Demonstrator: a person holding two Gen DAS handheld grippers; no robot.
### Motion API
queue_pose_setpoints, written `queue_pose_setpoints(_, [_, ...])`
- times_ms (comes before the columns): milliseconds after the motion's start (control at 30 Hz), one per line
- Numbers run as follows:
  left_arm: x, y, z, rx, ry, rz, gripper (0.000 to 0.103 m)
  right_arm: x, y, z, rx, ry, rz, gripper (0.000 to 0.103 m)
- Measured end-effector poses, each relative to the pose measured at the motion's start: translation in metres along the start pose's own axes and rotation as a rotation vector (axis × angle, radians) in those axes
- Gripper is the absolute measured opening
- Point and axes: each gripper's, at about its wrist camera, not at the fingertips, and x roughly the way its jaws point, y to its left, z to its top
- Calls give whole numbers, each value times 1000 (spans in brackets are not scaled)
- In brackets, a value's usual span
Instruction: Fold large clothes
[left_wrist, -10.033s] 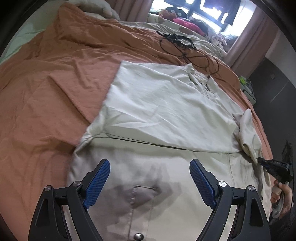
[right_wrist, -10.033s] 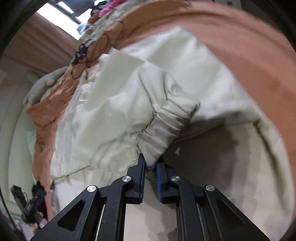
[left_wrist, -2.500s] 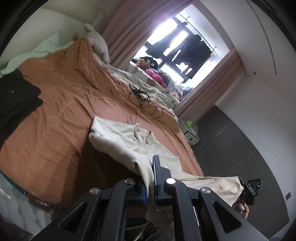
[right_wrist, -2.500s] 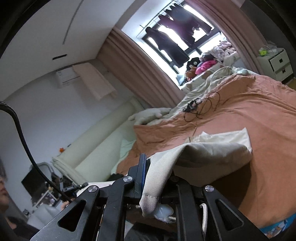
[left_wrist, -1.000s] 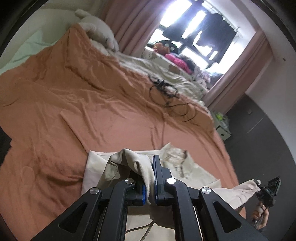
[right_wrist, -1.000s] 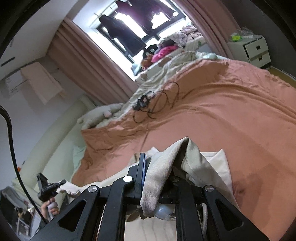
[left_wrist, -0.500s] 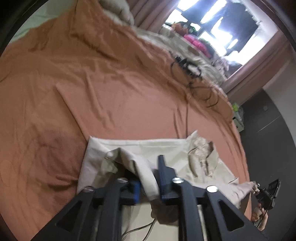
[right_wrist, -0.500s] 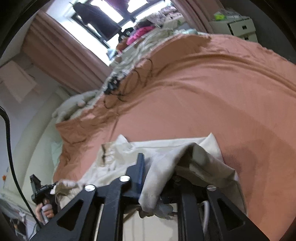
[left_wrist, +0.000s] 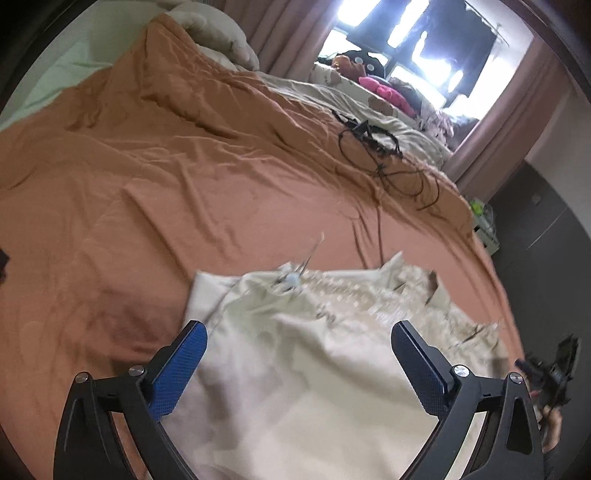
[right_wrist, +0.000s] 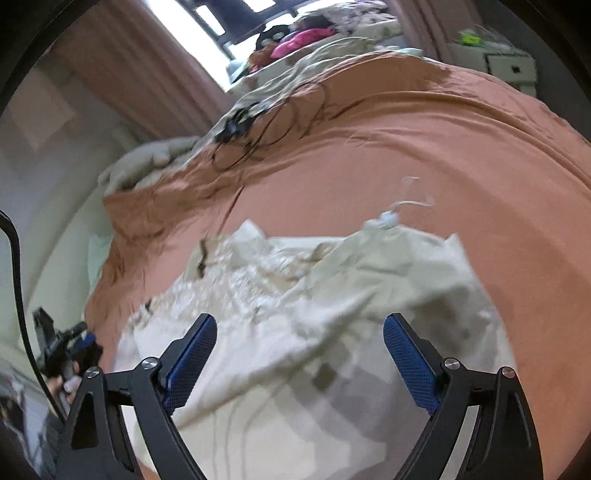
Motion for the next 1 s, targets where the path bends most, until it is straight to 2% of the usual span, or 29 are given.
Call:
queue_pose_setpoints(67, [-4, 4, -8, 7, 7, 20, 97, 6, 19, -5, -42, 24, 5, 91])
queue_pose_setpoints(133, [-8, 9, -18, 16, 21, 41, 93, 14, 36, -9, -74, 50, 5, 82])
queue_pose_setpoints(333, [-19, 32, -42, -1, 58, 114, 83, 54, 94, -19, -160, 146, -8, 70])
queue_pose_setpoints(467, [-22, 47, -57, -7, 90, 167, 75, 87, 122, -23, -190, 205, -40, 68])
queue_pose_setpoints(533, [-24, 56, -65, -13, 99, 182, 74, 102, 132, -24, -201, 238, -57, 64])
queue_pose_setpoints(633, [-25, 71, -76, -31, 109, 203, 74, 124, 145, -27, -226, 277, -86, 64])
queue_pose_setpoints(767, [-17, 87, -91, -49, 161, 215, 63, 154, 149, -35, -235, 352, -140, 64])
queue_pose_setpoints(800, [-14, 90, -95, -55, 175, 217, 63, 162, 148, -38, -231, 377, -150, 60])
queue_pose_setpoints(833, [-13, 94, -99, -56, 184, 220, 62, 172, 146, -42, -228, 405, -169, 50])
queue_pose_setpoints(900, [-10, 98, -106, -55, 195, 219, 61, 179, 143, -46, -236, 401, -191, 40])
queue_pose_setpoints(933, [-10, 100, -108, -52, 194, 216, 61, 179, 142, -45, -242, 385, -190, 26])
queue_pose_setpoints(1000, [-11, 101, -112, -46, 188, 210, 61, 179, 137, -39, -205, 368, -183, 7])
